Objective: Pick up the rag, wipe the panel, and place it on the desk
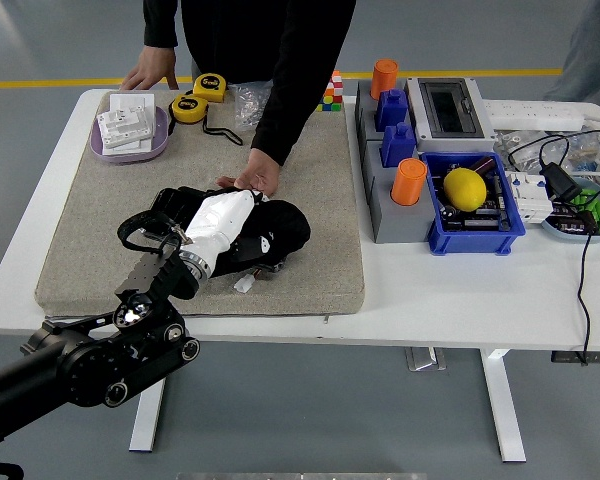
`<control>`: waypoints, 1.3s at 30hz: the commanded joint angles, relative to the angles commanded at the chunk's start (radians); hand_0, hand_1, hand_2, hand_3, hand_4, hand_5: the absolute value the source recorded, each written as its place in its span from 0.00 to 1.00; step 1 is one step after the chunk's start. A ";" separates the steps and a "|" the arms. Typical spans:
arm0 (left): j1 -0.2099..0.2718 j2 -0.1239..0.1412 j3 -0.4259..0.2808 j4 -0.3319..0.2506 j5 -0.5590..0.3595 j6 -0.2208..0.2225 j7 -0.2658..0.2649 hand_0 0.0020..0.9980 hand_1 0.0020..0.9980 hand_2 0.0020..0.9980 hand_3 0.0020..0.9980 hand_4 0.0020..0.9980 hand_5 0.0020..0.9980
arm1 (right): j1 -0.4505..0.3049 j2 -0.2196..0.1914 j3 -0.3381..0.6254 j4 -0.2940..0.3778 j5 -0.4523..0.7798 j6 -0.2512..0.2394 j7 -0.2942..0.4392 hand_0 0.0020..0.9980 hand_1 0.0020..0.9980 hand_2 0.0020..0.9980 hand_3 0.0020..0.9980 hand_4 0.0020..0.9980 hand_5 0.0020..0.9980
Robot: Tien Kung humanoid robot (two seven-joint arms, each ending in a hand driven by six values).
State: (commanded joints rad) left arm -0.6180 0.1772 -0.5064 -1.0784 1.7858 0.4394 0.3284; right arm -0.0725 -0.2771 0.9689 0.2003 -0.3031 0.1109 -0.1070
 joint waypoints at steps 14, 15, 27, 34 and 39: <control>0.027 0.032 -0.064 0.027 0.016 0.007 -0.001 0.32 0.23 0.54 0.42 0.08 0.00 | -0.004 0.002 0.008 0.001 -0.004 -0.001 -0.002 0.74 0.67 0.70 0.62 1.00 0.55; 0.028 0.034 -0.066 0.029 0.015 0.007 -0.001 0.32 0.23 0.54 0.42 0.08 0.00 | -0.005 0.002 0.008 0.001 -0.004 -0.001 -0.002 0.74 0.67 0.70 0.62 1.00 0.55; 0.050 0.063 -0.130 0.050 0.031 0.008 -0.003 0.31 0.23 0.54 0.42 0.09 0.00 | -0.008 0.004 0.011 0.003 -0.006 -0.003 -0.003 0.74 0.67 0.70 0.62 1.00 0.55; 0.057 0.080 -0.160 0.067 0.037 0.009 -0.002 0.31 0.23 0.54 0.42 0.08 0.00 | -0.009 0.004 0.017 0.002 -0.010 -0.003 -0.003 0.74 0.67 0.70 0.62 1.00 0.55; 0.065 0.091 -0.185 0.076 0.042 0.009 -0.001 0.31 0.23 0.54 0.42 0.08 0.00 | -0.009 0.005 0.020 0.002 -0.012 -0.003 -0.004 0.74 0.67 0.70 0.62 1.00 0.55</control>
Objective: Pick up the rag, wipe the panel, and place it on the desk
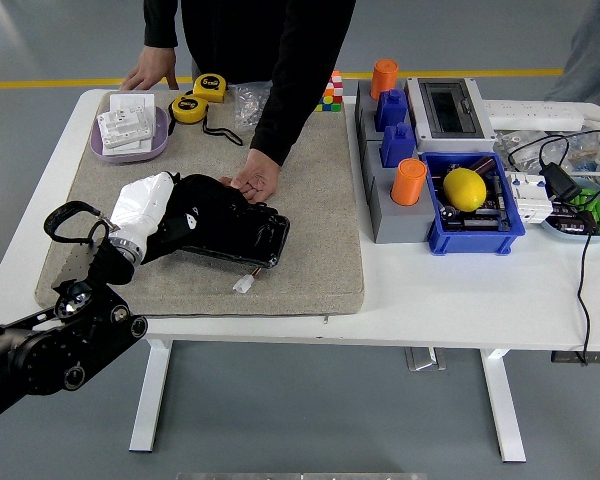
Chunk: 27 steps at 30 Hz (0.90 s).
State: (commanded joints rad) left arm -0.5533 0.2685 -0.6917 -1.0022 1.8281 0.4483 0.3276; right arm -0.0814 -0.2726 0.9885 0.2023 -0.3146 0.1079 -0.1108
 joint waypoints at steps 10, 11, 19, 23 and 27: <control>0.021 0.022 -0.049 0.011 0.015 0.003 0.002 0.31 0.23 0.54 0.42 0.09 0.00 | -0.003 0.001 0.003 0.000 -0.002 0.002 -0.001 0.74 0.67 0.70 0.62 1.00 0.55; 0.024 0.024 -0.055 0.011 0.018 0.004 0.002 0.31 0.23 0.54 0.42 0.09 0.00 | -0.003 0.001 0.004 0.000 -0.004 0.003 -0.002 0.74 0.67 0.70 0.62 1.00 0.55; 0.036 0.035 -0.093 0.010 0.032 0.009 0.005 0.31 0.23 0.53 0.42 0.08 0.00 | -0.002 0.002 0.007 -0.001 -0.005 0.005 -0.003 0.74 0.67 0.70 0.62 1.00 0.56; 0.039 0.040 -0.106 0.010 0.035 0.011 0.005 0.31 0.22 0.53 0.42 0.06 0.00 | -0.003 0.001 0.009 0.000 -0.006 0.005 -0.003 0.74 0.67 0.70 0.62 1.00 0.56; 0.040 0.041 -0.109 0.013 0.034 0.010 0.006 0.31 0.22 0.53 0.42 0.06 0.00 | -0.003 0.001 0.009 0.000 -0.006 0.005 -0.003 0.74 0.67 0.70 0.62 1.00 0.56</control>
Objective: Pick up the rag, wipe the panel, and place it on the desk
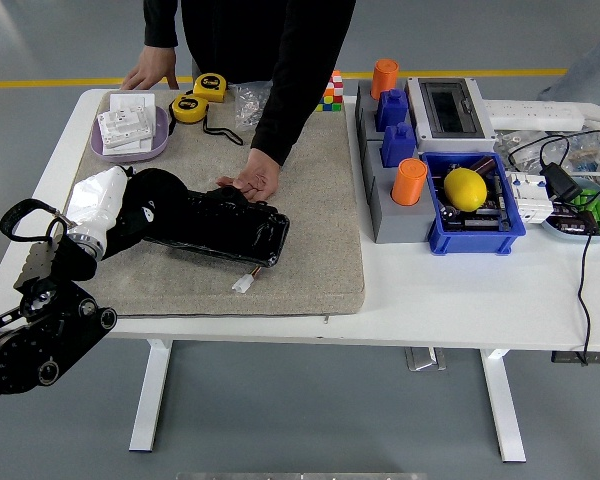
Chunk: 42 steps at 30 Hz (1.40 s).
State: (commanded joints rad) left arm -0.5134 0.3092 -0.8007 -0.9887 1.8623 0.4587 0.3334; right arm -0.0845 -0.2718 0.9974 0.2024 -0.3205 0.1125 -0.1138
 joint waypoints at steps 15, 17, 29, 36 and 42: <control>-0.019 -0.034 0.083 -0.039 -0.001 -0.001 0.010 0.31 0.22 0.53 0.42 0.07 0.00 | 0.005 -0.001 -0.005 0.000 0.002 0.000 0.001 0.74 0.67 0.70 0.62 1.00 0.56; -0.024 -0.039 0.099 -0.049 0.000 -0.003 0.014 0.31 0.22 0.53 0.42 0.07 0.00 | 0.005 -0.001 -0.007 0.000 0.004 0.001 0.001 0.74 0.67 0.70 0.62 1.00 0.56; -0.053 -0.071 0.225 -0.100 0.003 -0.008 0.036 0.29 0.22 0.53 0.42 0.07 0.00 | 0.008 -0.002 -0.015 -0.004 0.011 0.005 0.003 0.74 0.67 0.70 0.62 1.00 0.56; -0.070 -0.080 0.267 -0.135 0.005 -0.009 0.047 0.29 0.22 0.53 0.42 0.08 0.00 | 0.011 -0.002 -0.016 -0.004 0.013 0.005 0.004 0.74 0.67 0.70 0.62 1.00 0.56; -0.080 -0.086 0.292 -0.152 0.008 -0.010 0.056 0.29 0.22 0.53 0.42 0.07 0.00 | 0.010 -0.003 -0.018 -0.005 0.014 0.006 0.003 0.74 0.67 0.70 0.62 1.00 0.56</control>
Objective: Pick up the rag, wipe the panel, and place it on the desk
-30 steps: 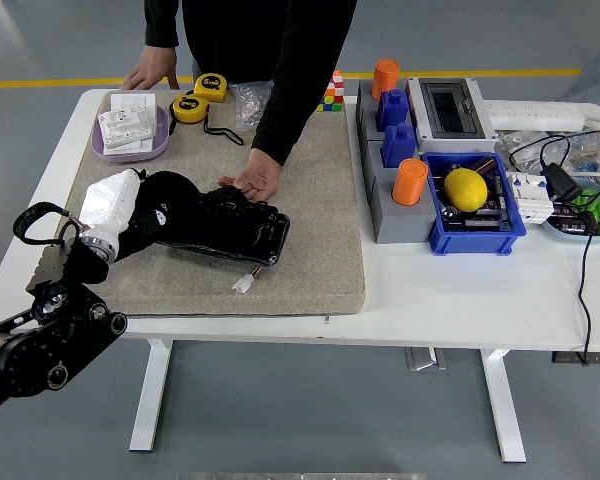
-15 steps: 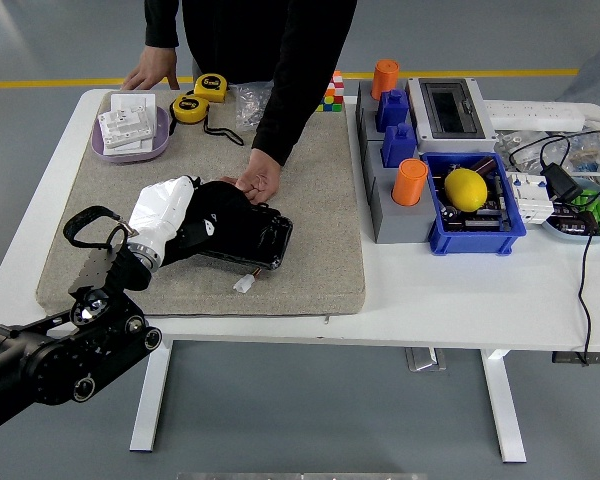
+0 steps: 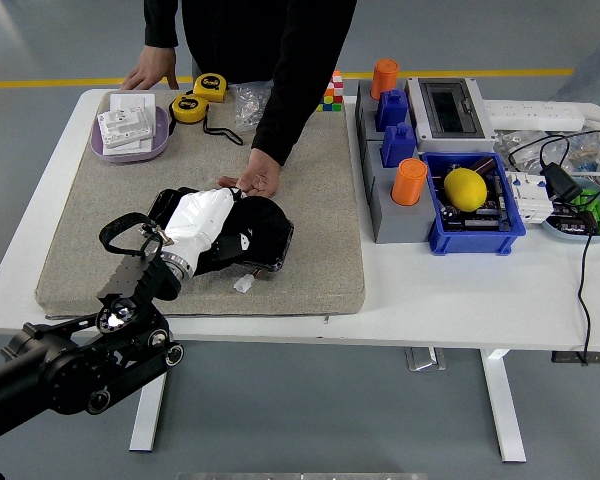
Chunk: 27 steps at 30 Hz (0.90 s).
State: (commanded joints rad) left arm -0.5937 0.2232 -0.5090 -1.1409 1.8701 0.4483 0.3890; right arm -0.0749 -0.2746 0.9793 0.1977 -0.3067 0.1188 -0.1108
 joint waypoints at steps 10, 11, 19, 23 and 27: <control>-0.013 -0.013 0.049 -0.028 0.000 -0.004 0.012 0.29 0.22 0.53 0.42 0.07 0.00 | 0.002 -0.001 -0.009 0.001 0.006 0.000 0.002 0.74 0.67 0.70 0.62 1.00 0.56; -0.014 -0.014 0.053 -0.030 0.001 -0.004 0.013 0.29 0.22 0.53 0.42 0.07 0.00 | 0.003 -0.001 -0.010 0.001 0.007 0.000 0.002 0.74 0.67 0.70 0.62 1.00 0.56; -0.015 -0.019 0.073 -0.030 -0.003 -0.004 0.015 0.29 0.22 0.53 0.42 0.08 0.00 | 0.002 -0.001 -0.011 0.000 0.007 -0.001 0.001 0.74 0.67 0.70 0.62 1.00 0.56; -0.008 -0.018 0.060 -0.025 -0.001 -0.002 0.015 0.29 0.22 0.53 0.42 0.08 0.00 | 0.001 -0.001 -0.011 0.001 0.007 -0.001 0.000 0.74 0.67 0.70 0.62 1.00 0.56; -0.002 -0.012 0.034 -0.019 0.003 -0.001 0.015 0.29 0.22 0.53 0.42 0.09 0.00 | 0.000 -0.002 -0.012 0.002 0.007 -0.001 0.000 0.74 0.67 0.70 0.62 1.00 0.56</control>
State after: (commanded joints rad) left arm -0.5956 0.2112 -0.4747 -1.1603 1.8732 0.4474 0.4040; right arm -0.0752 -0.2763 0.9672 0.1992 -0.2996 0.1174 -0.1111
